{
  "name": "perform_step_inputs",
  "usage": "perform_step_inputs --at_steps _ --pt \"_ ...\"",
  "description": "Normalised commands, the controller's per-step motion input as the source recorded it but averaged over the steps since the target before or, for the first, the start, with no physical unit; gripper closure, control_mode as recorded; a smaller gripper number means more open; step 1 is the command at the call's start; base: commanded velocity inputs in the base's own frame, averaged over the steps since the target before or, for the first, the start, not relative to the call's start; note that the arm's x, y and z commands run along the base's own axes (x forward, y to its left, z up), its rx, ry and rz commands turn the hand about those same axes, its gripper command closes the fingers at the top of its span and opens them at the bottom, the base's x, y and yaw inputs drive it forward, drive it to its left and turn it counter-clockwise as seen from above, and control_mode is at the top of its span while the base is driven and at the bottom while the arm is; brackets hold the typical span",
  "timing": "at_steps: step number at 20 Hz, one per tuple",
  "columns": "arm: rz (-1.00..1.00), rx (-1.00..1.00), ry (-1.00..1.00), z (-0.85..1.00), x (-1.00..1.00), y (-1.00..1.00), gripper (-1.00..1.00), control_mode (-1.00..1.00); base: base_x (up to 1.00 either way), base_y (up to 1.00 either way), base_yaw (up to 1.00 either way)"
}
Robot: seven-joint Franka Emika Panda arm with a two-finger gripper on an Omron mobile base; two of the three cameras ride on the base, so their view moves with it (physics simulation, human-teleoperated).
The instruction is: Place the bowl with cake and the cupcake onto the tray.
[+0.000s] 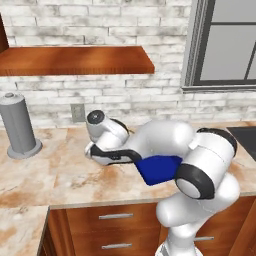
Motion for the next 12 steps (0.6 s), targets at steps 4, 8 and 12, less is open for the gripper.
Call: perform_step_inputs --at_steps 4,8,12 --pt "0.00 -0.02 0.00 0.00 0.14 -0.76 1.00 -1.00 0.00 0.00 0.00" --pt "0.00 0.00 0.00 0.00 0.47 -0.83 1.00 -1.00 0.00 0.00 0.00" --pt "0.00 0.00 0.00 -0.12 0.28 -0.89 1.00 -1.00 0.00 0.00 0.00"
